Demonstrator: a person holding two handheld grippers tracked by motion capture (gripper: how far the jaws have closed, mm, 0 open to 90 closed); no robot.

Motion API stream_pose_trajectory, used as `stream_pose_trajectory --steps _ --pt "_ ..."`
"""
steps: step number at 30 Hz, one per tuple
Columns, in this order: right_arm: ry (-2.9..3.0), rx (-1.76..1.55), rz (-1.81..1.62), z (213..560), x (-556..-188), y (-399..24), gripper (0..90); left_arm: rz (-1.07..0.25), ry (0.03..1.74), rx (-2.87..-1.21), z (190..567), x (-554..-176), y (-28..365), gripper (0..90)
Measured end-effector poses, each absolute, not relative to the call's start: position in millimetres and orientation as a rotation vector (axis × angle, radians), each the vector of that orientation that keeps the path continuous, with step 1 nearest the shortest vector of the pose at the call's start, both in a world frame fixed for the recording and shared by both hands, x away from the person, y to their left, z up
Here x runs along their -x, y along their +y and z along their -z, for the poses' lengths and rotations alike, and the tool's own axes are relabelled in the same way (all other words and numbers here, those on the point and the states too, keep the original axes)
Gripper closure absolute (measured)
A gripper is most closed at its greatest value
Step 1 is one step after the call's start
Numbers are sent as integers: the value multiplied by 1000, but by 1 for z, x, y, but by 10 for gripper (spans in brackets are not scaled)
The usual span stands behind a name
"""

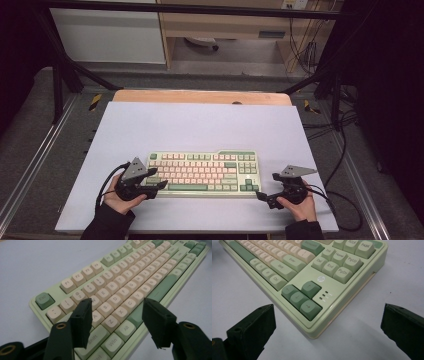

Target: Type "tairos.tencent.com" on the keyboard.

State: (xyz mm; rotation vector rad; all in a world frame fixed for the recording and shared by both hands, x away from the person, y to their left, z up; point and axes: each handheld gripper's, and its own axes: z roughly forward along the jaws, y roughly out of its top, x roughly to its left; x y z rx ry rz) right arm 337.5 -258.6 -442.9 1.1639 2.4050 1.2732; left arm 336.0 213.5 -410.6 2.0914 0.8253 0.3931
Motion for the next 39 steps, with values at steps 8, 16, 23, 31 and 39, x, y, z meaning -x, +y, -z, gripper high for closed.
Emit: stream_pose_trajectory --steps 8,16,23,31,39 --pt "2406 -1163 -1271 443 -337 -259 3 -359 826 -2079 407 -341 205 565" --pt "2406 -1163 -1273 443 -337 -259 3 -336 831 -2083 406 -348 195 658" --pt "2408 -1162 -1275 443 -337 -259 3 -336 828 -2100 406 -351 187 749" --pt "2408 -1167 -1273 443 -337 -258 3 -324 815 -2115 406 -356 176 835" --pt "2411 -1165 -1272 443 -337 -259 3 -309 799 -2119 405 -361 164 884"
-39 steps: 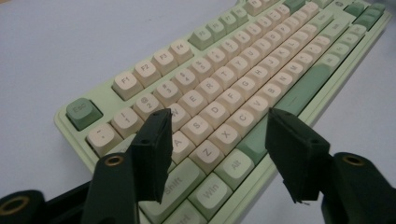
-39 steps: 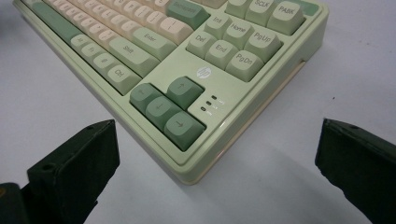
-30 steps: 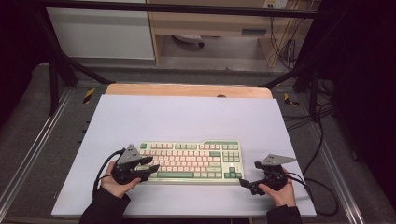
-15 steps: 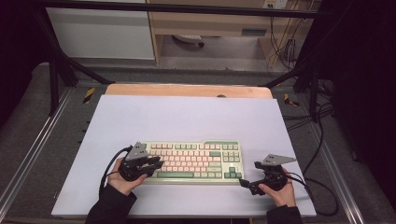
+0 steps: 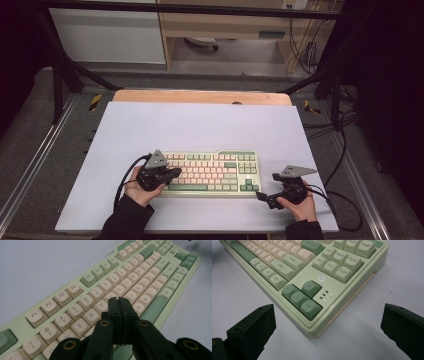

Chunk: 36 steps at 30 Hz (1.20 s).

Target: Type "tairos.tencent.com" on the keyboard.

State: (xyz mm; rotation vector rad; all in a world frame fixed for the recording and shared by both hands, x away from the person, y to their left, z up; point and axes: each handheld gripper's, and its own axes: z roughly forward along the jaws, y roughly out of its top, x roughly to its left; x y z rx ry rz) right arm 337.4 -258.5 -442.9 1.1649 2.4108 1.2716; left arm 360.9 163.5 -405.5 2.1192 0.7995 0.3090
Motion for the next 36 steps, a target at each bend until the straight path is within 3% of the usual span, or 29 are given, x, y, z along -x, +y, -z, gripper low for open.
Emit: stream_pose_trajectory --steps 24,36 --pt "2417 -1159 -1270 444 -338 -258 2 -329 803 -2142 415 -380 133 898" --pt "2419 -1156 -1268 443 -338 -258 2 -351 830 -2155 420 -383 139 898"
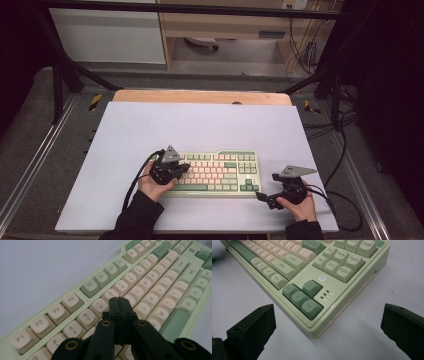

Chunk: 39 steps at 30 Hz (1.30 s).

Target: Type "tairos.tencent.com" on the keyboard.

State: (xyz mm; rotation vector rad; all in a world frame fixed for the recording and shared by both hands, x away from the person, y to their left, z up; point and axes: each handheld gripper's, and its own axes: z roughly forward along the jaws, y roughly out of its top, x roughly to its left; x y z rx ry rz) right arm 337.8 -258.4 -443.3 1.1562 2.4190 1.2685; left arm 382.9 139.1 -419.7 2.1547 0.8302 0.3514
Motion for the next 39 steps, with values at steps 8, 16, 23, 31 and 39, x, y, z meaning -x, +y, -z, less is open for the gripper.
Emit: stream_pose_trajectory --steps 8,16,23,31,39 --pt "2418 -1158 -1268 444 -338 -258 2 -358 850 -2163 424 -386 142 898" --pt "2418 -1163 -1269 444 -338 -258 3 -358 851 -2158 426 -386 143 898" --pt "2420 -1156 -1268 444 -338 -258 2 -351 851 -2159 429 -386 144 898" --pt "2423 -1155 -1264 444 -338 -258 3 -337 838 -2145 424 -383 146 898" --pt "2424 -1154 -1262 444 -338 -258 2 -343 823 -2137 416 -377 154 898"
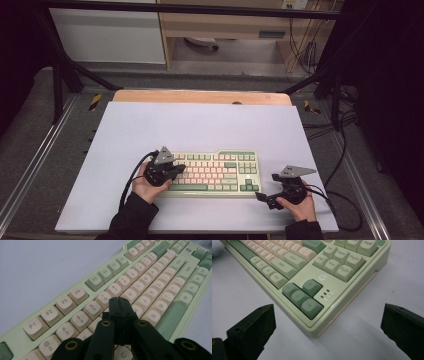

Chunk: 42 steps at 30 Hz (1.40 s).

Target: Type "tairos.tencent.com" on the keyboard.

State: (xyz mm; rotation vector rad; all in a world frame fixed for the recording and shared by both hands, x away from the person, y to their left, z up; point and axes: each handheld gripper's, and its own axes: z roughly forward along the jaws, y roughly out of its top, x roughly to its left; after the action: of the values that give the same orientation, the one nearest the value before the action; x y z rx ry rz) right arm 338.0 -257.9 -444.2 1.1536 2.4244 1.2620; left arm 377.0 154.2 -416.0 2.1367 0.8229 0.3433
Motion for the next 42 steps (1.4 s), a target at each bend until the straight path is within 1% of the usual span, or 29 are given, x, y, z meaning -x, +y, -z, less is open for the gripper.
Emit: stream_pose_trajectory --steps 15,42 --pt "2427 -1153 -1260 444 -338 -258 2 -347 829 -2128 409 -370 173 897" --pt "2432 -1162 -1256 445 -338 -257 2 -361 889 -2125 417 -357 212 897"
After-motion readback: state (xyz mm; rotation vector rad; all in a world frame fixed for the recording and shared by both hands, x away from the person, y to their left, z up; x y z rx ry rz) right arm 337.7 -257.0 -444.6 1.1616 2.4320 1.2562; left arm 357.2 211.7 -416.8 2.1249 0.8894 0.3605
